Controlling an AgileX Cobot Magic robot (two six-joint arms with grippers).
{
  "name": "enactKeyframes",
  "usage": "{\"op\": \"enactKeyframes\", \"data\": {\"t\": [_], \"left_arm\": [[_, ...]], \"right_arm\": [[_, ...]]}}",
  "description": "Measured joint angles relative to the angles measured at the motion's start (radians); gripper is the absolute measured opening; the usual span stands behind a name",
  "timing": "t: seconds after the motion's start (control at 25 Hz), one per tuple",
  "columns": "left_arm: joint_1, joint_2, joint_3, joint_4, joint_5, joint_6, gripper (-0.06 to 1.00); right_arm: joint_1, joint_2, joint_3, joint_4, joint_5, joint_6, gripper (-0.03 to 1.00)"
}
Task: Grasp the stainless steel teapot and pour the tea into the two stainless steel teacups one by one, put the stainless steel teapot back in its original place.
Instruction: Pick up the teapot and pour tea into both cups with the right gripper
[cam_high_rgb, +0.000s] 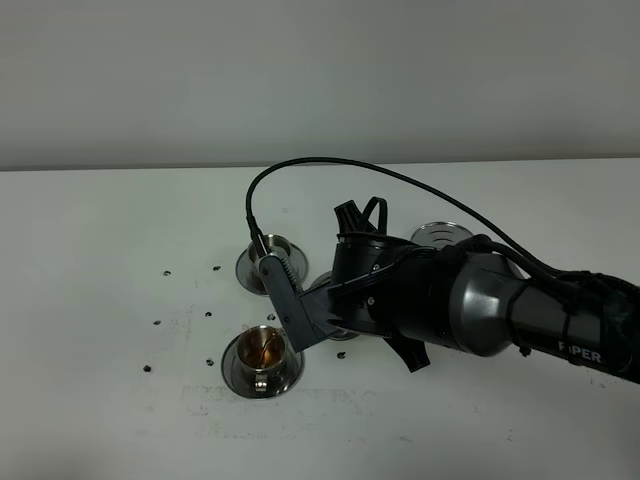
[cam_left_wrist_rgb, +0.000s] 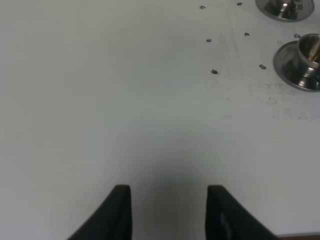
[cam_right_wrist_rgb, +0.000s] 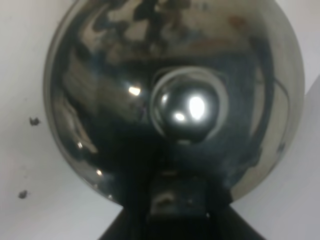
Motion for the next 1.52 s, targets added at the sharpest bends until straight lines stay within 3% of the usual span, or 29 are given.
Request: {"op": "enactKeyframes", "data": {"t": [1.52], "left_arm": [[0.0, 0.0, 0.0, 0.0, 0.0, -0.001, 0.37]], "right_arm": [[0.004, 0.001, 0.0, -0.029, 0.001, -0.003, 0.19]]}}
